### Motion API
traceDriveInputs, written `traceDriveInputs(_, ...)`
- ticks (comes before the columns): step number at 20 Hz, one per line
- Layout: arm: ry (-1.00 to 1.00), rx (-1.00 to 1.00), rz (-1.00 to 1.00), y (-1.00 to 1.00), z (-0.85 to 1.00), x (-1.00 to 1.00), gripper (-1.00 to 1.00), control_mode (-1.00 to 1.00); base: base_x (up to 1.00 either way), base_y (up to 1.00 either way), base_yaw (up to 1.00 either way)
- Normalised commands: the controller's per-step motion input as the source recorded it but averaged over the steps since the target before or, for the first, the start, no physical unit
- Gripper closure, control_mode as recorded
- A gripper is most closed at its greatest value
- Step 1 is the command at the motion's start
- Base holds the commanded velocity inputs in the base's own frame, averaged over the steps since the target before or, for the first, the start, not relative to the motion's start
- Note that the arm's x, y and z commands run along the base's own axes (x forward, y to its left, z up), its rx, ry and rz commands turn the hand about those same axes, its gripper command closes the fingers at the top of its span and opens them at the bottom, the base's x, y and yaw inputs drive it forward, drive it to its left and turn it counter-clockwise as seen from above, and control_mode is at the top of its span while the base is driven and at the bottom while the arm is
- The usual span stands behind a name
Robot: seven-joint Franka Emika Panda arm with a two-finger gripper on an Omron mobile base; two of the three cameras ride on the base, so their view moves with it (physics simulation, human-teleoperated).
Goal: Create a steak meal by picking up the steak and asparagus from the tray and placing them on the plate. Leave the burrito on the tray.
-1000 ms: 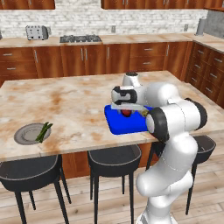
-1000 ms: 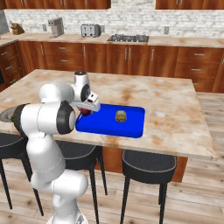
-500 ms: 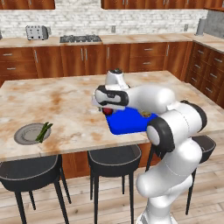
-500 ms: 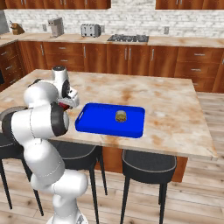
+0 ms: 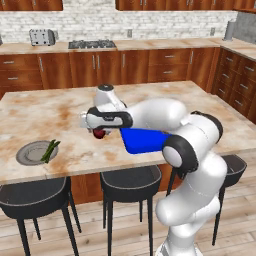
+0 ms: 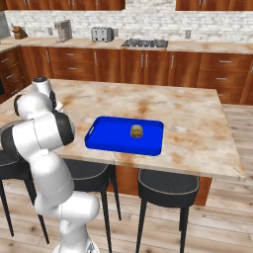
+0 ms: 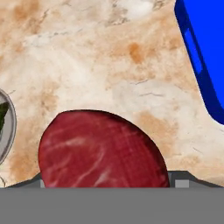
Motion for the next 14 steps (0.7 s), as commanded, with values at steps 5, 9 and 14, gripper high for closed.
traceDriveInputs(5,0.00,-0.02,0.00,1.00,-0.08,-0.02,1.00,-1.00,0.00,0.00,0.00)
traceDriveInputs(9,0.00,-0.04,0.00,1.00,-0.23,0.00,1.00,-1.00,0.00,0.00,0.00)
traceDriveInputs(14,0.00,0.01,0.00,0.92,-0.01,0.00,1.00,-1.00,0.00,0.00,0.00)
